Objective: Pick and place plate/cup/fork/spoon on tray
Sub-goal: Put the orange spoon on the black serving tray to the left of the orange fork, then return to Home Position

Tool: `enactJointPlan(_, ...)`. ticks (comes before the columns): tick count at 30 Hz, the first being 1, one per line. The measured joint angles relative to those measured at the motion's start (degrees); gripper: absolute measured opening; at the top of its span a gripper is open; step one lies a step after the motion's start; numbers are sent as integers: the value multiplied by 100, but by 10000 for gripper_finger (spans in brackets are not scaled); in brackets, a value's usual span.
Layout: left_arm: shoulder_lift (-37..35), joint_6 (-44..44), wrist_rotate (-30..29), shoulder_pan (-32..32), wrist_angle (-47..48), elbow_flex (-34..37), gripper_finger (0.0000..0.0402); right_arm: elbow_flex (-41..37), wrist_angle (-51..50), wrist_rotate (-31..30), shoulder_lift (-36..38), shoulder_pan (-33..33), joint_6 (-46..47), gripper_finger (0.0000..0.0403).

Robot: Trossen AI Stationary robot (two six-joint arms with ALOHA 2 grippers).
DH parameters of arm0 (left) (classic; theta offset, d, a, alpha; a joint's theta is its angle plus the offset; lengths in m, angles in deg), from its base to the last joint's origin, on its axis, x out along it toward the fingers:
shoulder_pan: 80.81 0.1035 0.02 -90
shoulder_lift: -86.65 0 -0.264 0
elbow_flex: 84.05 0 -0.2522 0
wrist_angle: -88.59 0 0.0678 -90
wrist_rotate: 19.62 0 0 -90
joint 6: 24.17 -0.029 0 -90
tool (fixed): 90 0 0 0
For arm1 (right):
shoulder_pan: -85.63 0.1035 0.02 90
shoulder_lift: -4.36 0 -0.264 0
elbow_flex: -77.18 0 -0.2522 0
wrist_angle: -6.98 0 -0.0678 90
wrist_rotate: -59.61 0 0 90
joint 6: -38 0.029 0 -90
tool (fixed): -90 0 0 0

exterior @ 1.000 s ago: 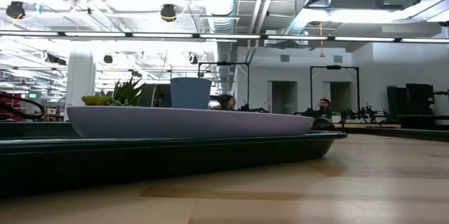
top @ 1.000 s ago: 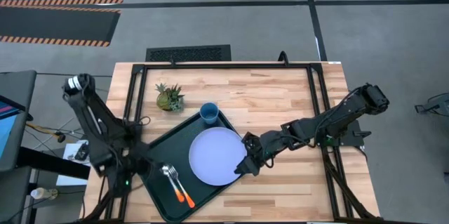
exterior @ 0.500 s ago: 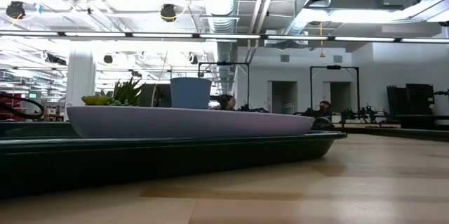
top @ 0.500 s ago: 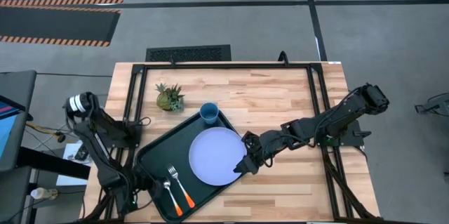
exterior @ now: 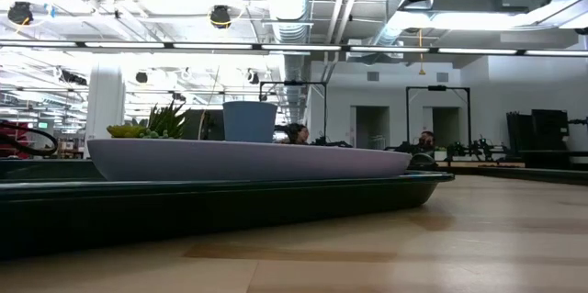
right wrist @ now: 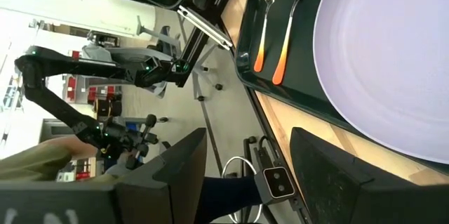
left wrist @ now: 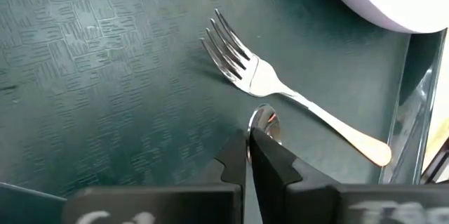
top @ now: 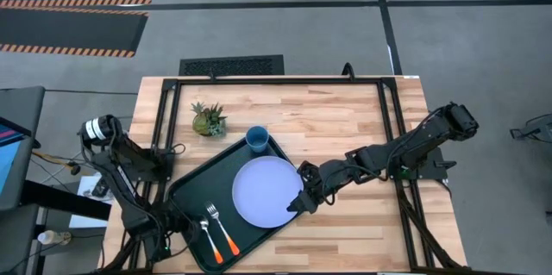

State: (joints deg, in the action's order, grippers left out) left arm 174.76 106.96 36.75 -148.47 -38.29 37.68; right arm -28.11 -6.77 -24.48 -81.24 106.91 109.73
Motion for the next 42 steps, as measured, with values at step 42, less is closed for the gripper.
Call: enactJointPlan(42, -2199, -686, -2248, 78, 541, 0, 124, 0, 1358, 68, 626, -555, -1041, 227)
